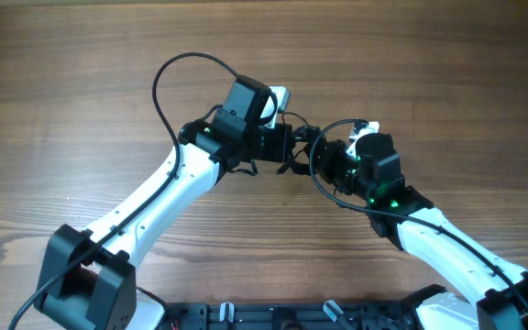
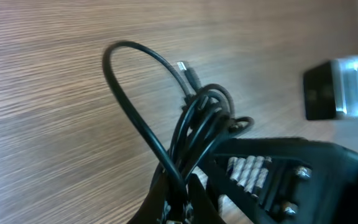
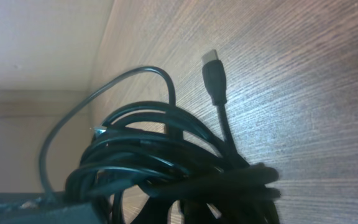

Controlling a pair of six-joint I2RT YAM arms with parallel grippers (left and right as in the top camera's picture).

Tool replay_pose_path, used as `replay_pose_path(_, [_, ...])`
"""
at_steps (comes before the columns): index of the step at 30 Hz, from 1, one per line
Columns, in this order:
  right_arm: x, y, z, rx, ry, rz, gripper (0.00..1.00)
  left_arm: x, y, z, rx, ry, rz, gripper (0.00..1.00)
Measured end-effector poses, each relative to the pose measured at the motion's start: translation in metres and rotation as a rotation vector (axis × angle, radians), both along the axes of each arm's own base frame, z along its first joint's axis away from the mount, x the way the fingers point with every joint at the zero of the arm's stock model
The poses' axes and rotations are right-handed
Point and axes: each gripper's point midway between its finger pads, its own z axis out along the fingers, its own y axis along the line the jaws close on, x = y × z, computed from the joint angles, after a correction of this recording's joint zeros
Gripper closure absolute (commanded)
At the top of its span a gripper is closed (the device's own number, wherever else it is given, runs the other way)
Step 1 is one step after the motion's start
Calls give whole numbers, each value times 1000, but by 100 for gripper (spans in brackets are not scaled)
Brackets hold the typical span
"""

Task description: Untangle cables

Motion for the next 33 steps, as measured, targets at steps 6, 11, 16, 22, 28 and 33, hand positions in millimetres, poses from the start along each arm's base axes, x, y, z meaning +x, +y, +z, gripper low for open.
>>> replay_pose_path(6, [7, -1, 13, -19, -107, 67, 50, 2, -7, 12, -77, -19, -55, 96])
replay_pose_path(11, [18, -36, 44, 58, -184, 76, 31, 28, 31, 14, -151, 94, 132, 96])
replay_pose_path(16, [-7, -7, 57, 142, -193, 260, 31, 44, 46, 14, -197, 199, 360, 96])
replay_pose_path(22, [-38, 40, 50, 140, -150, 369, 57, 37, 21, 3, -162, 252, 680, 96])
replay_pose_path(28, [-28, 33, 40, 153, -56, 238, 96, 30, 10, 2, -196, 292, 841, 96])
replay_pose_path(33, [-17, 16, 43, 142, -88, 219, 96, 37, 20, 2, -157, 228, 811, 96])
